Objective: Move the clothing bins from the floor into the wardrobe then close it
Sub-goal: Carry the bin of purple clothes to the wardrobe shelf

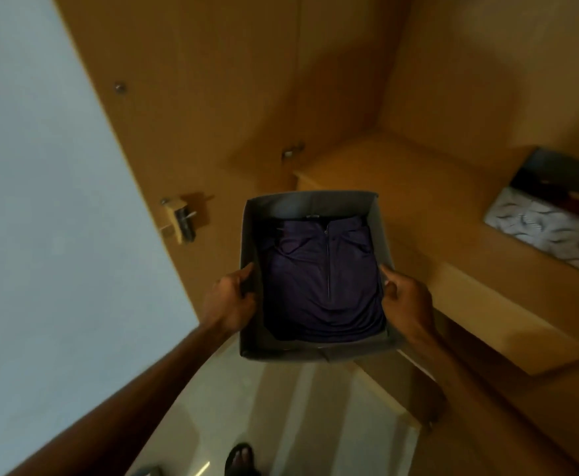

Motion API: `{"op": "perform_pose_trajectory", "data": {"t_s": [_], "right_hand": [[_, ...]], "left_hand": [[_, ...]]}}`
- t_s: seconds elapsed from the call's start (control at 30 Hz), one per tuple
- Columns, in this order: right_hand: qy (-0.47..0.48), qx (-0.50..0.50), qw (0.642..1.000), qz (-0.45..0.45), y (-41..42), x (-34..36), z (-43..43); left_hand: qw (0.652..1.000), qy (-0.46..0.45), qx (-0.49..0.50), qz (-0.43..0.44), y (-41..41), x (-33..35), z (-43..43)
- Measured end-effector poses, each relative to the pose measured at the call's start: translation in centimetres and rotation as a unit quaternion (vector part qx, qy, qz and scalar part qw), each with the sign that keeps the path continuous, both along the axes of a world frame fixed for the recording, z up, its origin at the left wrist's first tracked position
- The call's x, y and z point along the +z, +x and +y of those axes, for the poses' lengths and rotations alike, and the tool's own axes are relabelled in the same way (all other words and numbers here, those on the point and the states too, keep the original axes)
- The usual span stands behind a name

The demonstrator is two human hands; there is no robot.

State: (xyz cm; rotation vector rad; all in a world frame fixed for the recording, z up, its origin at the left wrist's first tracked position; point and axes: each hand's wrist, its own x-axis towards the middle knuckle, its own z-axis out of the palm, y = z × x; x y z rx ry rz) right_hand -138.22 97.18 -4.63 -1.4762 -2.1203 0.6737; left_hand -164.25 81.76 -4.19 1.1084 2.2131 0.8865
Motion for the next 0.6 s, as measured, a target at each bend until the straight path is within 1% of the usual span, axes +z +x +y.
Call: {"op": "perform_pose_trajectory", "data": {"t_s": [0.13, 0.3, 0.37, 0.5, 0.53, 0.6], "right_hand": [[0.016, -0.051, 0.998, 0.014, 0.7, 1.5, 4.5], [0.049, -0.117, 0.991, 0.04, 0.5, 2.6, 11.2], [0.041, -0.139, 0.988, 0.046, 0.2, 3.1, 13.0], [0.021, -0.187, 0.982, 0.024, -0.4, 3.5, 17.4], [0.013, -0.194, 0.981, 0.015, -0.3, 3.4, 18.3], [-0.001, -0.215, 0.977, 0.003, 0.0, 3.4, 20.1]], "left_hand": [[0.998, 0.04, -0.046, -0.022, -0.9, 1.2, 7.5], [0.991, 0.053, -0.111, 0.044, -3.2, 2.3, 17.7], [0.988, 0.049, -0.136, 0.061, -3.7, 3.5, 21.1], [0.967, 0.068, -0.244, 0.03, -4.1, 5.1, 28.7], [0.964, 0.073, -0.253, 0.032, -4.2, 5.1, 30.5], [0.958, 0.057, -0.272, 0.066, -4.6, 5.0, 34.3]]}}
